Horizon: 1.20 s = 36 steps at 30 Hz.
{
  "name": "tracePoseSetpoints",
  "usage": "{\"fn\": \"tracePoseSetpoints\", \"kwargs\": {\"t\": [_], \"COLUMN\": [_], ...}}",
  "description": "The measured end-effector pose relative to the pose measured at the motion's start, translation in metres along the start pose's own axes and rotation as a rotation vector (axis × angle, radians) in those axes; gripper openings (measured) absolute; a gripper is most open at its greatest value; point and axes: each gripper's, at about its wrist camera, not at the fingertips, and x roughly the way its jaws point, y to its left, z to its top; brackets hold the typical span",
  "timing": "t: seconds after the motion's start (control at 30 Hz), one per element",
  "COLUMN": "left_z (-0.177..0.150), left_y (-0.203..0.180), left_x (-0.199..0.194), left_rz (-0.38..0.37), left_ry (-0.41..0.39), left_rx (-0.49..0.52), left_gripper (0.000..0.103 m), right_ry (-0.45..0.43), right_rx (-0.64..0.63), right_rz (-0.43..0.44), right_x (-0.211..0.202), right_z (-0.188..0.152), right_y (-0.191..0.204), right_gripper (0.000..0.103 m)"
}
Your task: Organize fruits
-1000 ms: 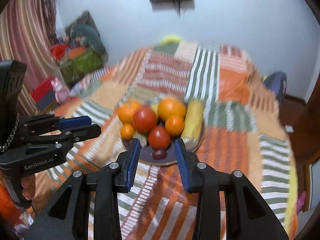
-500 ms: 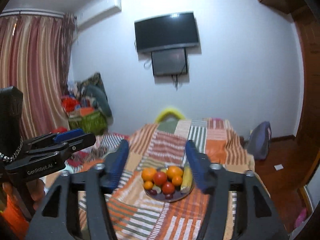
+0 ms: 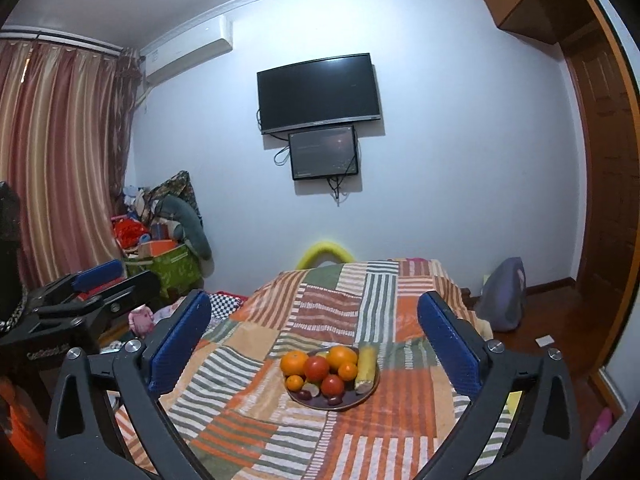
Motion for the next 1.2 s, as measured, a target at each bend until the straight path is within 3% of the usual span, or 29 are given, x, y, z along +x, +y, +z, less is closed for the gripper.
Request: {"fn": "tracePoseSetpoints", "kwargs": {"t": [1.2], "left_z": [-0.007], "left_y": [-0.007], "left_x": [-0.008], "left_rz": [0.013], "left_ry": [-0.005], "left_rx": [0.031], "left_gripper": [0.103], "right_ry": [-0.016], "right_rx": [-0.032], "right_rz": [-0.015], "right_x": [-0.015], "right_z": [0.000], "right_y": [0.009], "right_gripper": [0.103]}}
